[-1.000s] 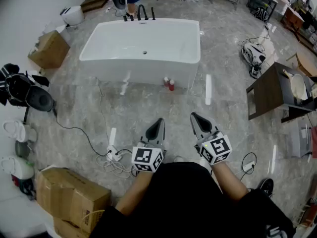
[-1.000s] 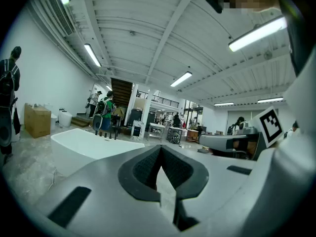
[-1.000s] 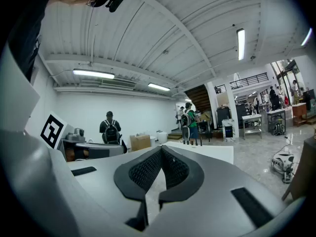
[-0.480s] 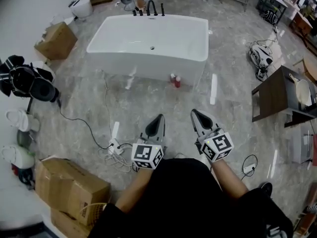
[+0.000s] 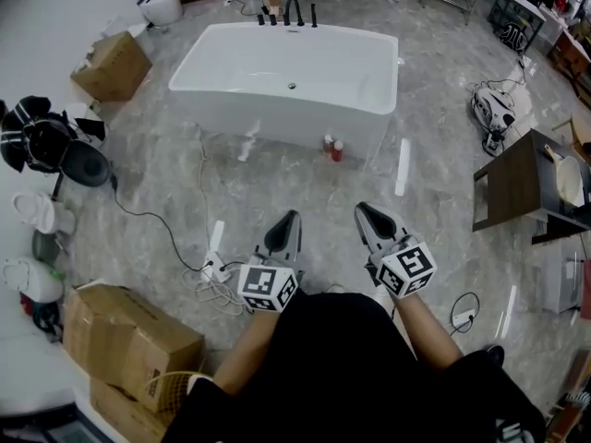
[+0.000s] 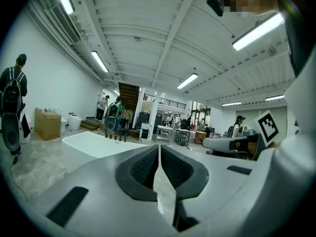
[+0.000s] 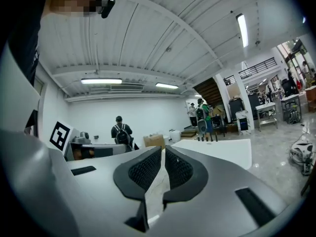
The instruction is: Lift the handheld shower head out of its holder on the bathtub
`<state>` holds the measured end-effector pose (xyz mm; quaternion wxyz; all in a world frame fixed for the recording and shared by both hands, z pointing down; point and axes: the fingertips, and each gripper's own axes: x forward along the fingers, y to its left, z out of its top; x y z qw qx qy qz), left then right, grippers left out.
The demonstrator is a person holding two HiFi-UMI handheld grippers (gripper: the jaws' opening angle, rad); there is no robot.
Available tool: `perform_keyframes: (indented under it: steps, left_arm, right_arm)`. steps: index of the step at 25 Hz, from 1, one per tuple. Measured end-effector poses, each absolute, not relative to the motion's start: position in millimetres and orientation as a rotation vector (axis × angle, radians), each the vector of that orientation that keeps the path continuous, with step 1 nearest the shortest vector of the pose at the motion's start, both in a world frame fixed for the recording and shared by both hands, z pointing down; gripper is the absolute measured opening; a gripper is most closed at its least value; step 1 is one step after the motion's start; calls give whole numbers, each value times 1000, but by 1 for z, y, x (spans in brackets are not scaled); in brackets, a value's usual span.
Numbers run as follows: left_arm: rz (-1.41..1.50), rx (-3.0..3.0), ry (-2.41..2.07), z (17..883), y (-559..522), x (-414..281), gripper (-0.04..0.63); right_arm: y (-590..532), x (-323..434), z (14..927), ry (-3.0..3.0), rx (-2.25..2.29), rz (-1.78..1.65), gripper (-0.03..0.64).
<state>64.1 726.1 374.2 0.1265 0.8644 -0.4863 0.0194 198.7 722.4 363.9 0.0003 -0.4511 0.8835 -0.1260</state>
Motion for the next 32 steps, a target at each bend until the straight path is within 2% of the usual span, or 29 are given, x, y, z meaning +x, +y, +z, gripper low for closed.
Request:
perform_keyframes:
  steps: [2, 3, 4, 5, 8, 9, 13, 32]
  left_arm:
    - [45, 2514, -1388, 379, 728, 63, -6]
    - [38, 2513, -1368, 381, 729, 63, 28]
    - [36, 2510, -1347, 385, 731, 62, 114]
    - [35, 2503, -1334, 388, 732, 61, 173]
    - [35, 2455, -1372, 396, 731, 48, 285]
    - [35, 2433, -1391, 399, 730, 42, 302]
    - [44, 2394, -1433, 407, 731, 28, 319]
    - [138, 2348, -1597, 425, 723, 3, 322]
  right_arm:
    - [723, 196, 363, 2790, -1378, -387, -3]
    - [722, 196, 362, 2794, -1376, -380, 37]
    - [721, 197, 362, 2793, -1382, -374, 110]
    - [720, 198, 362, 2789, -1395, -370, 146]
    - [717, 201, 363, 2782, -1430, -371, 216]
    - [717, 201, 365, 2785, -1424, -384, 229]
    - [717, 205, 371, 2782, -1420, -417, 252]
    - [719, 186, 420, 2868, -1363, -521, 251]
